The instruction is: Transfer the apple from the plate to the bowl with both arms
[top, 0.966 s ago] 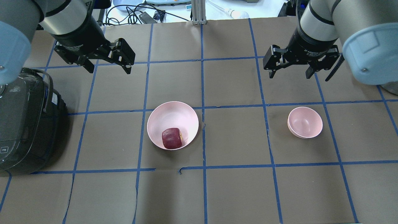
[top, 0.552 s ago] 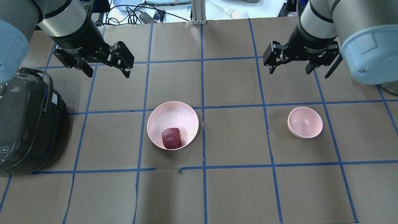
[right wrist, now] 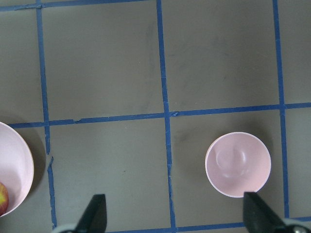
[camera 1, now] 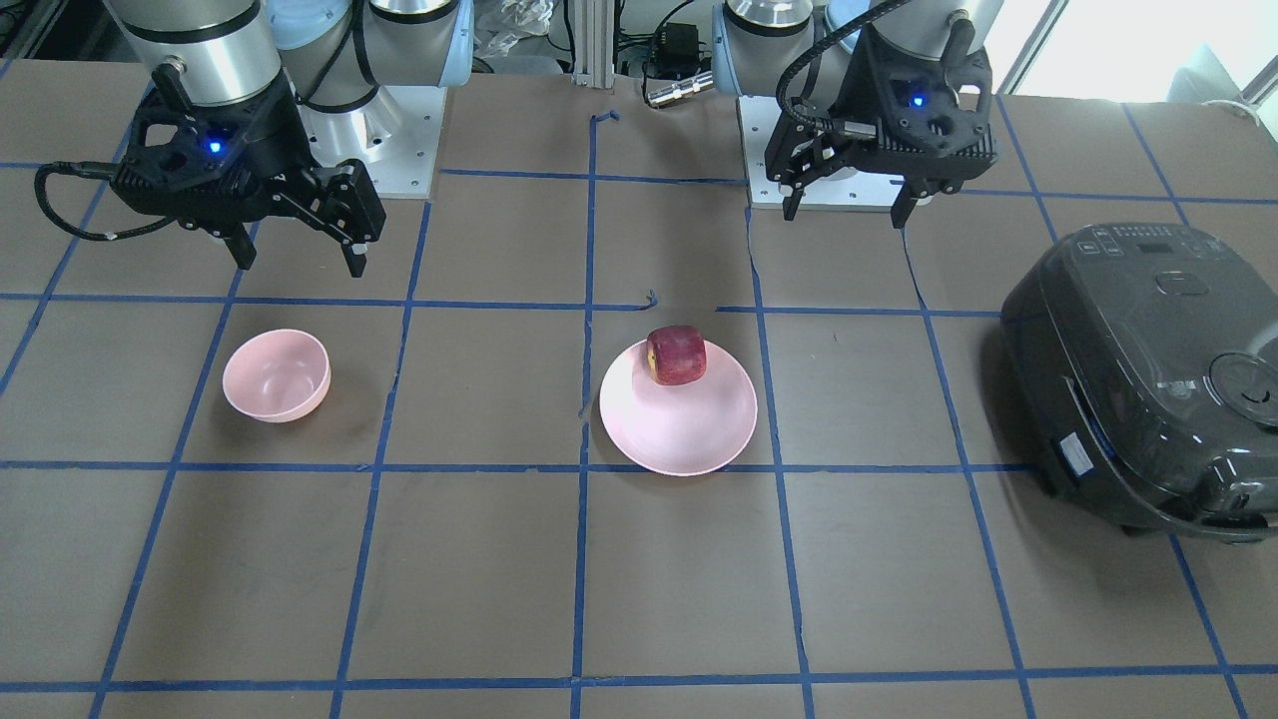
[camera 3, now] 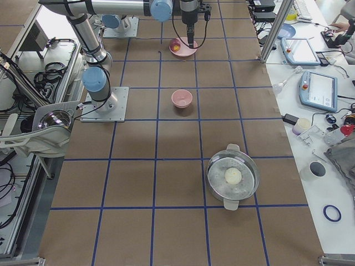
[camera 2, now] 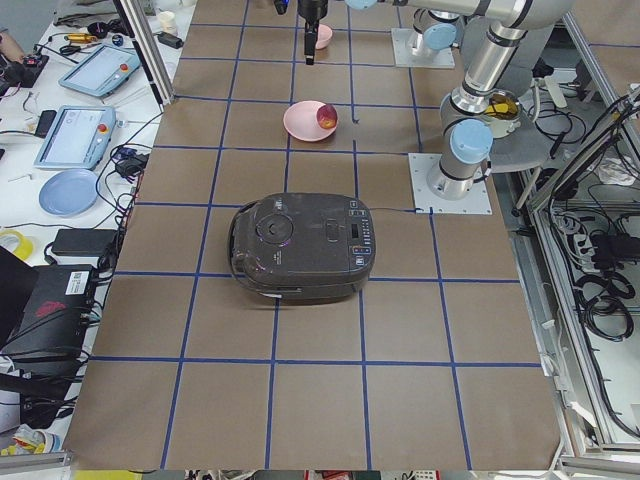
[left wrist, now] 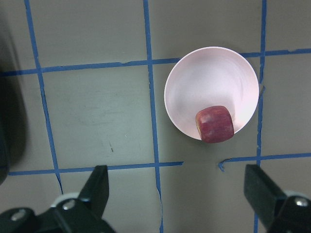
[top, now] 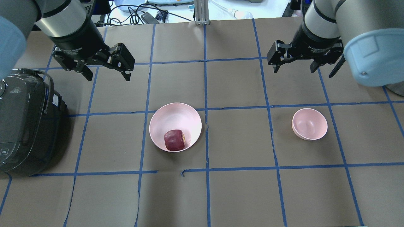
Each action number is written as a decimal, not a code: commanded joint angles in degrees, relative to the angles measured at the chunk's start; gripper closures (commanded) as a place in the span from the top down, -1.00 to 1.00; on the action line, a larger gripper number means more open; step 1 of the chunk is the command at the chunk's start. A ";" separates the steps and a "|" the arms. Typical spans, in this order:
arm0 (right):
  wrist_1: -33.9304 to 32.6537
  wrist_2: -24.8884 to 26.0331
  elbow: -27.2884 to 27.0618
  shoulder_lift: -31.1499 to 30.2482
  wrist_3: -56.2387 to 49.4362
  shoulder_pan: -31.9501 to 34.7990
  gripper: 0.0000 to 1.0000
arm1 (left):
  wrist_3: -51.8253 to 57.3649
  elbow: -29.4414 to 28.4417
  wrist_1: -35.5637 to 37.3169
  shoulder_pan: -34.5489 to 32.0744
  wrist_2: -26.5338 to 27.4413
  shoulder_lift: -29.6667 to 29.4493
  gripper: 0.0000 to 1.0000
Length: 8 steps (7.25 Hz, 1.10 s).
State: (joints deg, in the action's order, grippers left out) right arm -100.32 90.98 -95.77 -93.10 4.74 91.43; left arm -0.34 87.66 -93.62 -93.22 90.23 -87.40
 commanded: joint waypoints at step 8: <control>-1.55 -0.10 -0.03 0.38 0.44 -0.29 1.00 | -20.35 6.45 5.36 -3.96 -0.32 -5.13 1.00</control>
State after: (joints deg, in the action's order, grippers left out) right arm -101.90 90.64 -95.94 -92.65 5.07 91.16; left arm -14.47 91.27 -90.59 -94.73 89.98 -91.11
